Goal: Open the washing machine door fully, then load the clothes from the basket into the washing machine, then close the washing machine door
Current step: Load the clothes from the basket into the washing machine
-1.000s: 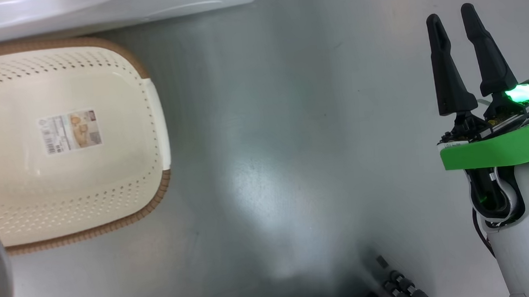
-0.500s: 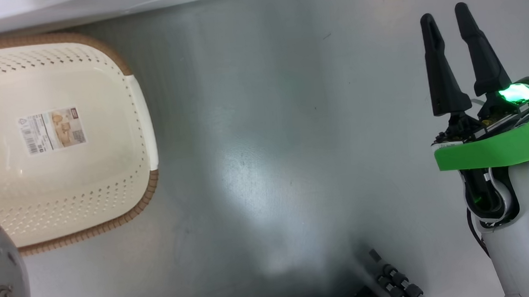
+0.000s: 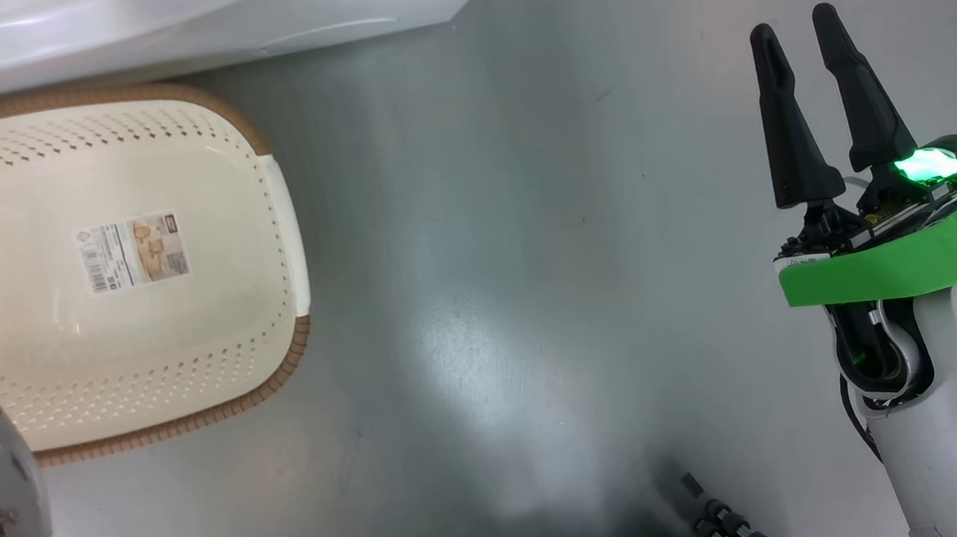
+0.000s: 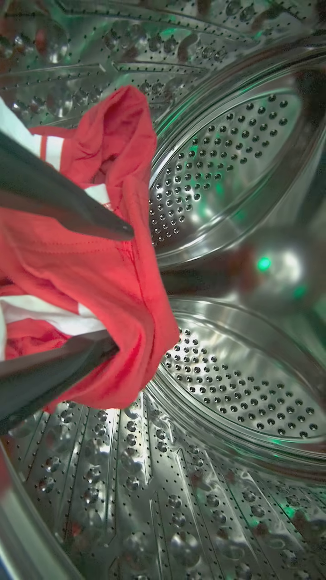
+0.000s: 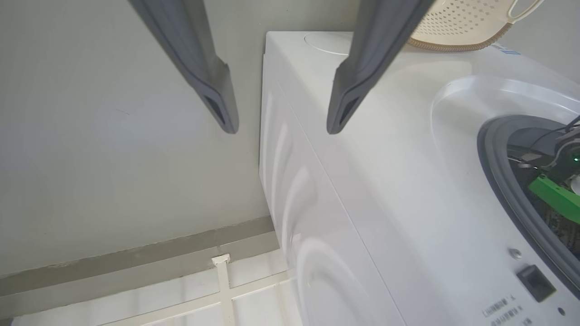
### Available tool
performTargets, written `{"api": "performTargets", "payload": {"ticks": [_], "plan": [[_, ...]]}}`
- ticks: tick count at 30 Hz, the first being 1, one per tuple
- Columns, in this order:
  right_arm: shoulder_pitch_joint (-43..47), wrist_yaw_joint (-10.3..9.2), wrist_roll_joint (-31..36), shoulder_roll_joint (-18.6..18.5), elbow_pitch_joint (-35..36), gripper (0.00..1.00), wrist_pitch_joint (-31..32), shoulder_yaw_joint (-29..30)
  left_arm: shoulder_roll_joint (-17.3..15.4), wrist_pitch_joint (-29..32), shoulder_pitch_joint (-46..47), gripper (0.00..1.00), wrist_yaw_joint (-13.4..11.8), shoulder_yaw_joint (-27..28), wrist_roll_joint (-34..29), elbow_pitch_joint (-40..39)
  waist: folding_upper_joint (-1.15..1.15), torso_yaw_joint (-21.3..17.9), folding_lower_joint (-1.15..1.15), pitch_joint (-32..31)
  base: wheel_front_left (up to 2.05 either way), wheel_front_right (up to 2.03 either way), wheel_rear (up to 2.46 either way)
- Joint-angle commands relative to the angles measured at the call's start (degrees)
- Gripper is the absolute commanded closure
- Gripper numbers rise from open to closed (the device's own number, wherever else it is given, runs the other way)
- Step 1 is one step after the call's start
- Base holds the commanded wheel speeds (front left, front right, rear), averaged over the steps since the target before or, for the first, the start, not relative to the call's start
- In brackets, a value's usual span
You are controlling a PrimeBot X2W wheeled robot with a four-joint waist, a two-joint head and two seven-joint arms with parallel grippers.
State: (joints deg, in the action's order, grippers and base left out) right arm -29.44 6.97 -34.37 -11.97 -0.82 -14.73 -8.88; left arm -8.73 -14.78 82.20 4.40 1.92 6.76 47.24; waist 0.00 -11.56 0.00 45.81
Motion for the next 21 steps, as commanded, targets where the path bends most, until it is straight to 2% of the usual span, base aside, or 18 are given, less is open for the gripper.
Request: {"api": "performTargets", "payload": {"ticks": [1,21], "plan": [[1.67,0.52,-0.16,-0.2,1.09,0.0,-0.27,-1.06,-1.99,-0.21,-1.69,0.0,0.56,0.32,0.49,-1.71,0.0,0.46,0.0,-0.72,0.0,0.0,0.0],[4.48,0.52,-0.19,-0.44,-1.26,0.0,-0.27,-1.5,0.43,-0.21,-26.24,0.0,2.81,1.98,3.04,-15.69,0.0,2.91,0.0,-11.53,0.0,0.0,0.0]]}}
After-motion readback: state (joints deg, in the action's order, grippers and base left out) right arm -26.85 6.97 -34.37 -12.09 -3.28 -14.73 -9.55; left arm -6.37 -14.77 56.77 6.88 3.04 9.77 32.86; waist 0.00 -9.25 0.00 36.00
